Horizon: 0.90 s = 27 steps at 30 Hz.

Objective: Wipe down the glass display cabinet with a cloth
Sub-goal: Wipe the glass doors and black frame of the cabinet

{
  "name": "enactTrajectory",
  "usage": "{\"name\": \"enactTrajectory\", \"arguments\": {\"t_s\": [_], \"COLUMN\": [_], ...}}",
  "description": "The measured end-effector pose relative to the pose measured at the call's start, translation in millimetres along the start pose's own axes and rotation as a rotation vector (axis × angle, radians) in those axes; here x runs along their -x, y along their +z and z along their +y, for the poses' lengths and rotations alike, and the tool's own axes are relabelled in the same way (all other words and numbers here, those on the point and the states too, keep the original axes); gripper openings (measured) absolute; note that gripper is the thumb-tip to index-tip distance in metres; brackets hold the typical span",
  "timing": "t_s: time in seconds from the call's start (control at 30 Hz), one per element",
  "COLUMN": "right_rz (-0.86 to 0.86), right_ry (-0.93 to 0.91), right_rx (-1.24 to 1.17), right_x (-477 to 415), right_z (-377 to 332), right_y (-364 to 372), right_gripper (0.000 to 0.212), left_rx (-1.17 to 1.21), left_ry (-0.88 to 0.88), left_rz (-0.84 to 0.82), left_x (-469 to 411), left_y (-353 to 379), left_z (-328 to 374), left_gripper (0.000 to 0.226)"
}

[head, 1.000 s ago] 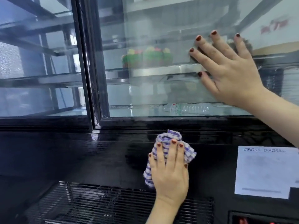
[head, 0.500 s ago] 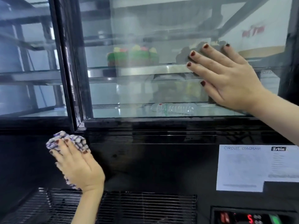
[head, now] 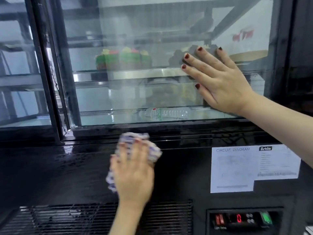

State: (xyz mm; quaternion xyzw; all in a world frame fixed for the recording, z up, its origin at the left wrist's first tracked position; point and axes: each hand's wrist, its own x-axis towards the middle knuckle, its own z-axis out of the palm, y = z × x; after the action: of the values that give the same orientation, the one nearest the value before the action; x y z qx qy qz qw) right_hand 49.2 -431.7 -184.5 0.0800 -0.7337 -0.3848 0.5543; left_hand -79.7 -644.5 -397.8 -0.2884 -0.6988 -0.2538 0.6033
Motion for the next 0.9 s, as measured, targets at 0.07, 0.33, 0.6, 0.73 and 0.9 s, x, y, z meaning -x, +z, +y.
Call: {"name": "enactTrajectory", "arguments": {"t_s": [0.07,0.33,0.6,0.73,0.9], "right_rz": [-0.013,0.087,-0.014,-0.061,-0.055], "right_ry": [-0.042,0.304,0.492,0.408,0.360], "right_rx": [-0.027,-0.037,-0.027,0.063,0.111], "right_x": [1.1,16.2,28.1,32.7,35.6], "right_z": [4.2,29.6,44.3,56.6,61.3], "right_y": [-0.7,-0.8,-8.5,-12.0,-6.8], "right_gripper": [0.048,0.049,0.055,0.055,0.055], "left_rx": [0.027,-0.022,0.038,0.067,0.060], "left_ry": [-0.312,-0.325,0.182,0.215,-0.230], "left_rz": [0.028,0.000,-0.063,-0.062,0.043], "left_x": [-14.1,-33.2,-51.2,-50.4,-57.3], "left_y": [-7.3,1.3,13.3,4.5,-15.4], "left_z": [-38.3,5.4,121.6,86.5,-39.4], "left_gripper": [0.054,0.058,0.057,0.054,0.053]}}
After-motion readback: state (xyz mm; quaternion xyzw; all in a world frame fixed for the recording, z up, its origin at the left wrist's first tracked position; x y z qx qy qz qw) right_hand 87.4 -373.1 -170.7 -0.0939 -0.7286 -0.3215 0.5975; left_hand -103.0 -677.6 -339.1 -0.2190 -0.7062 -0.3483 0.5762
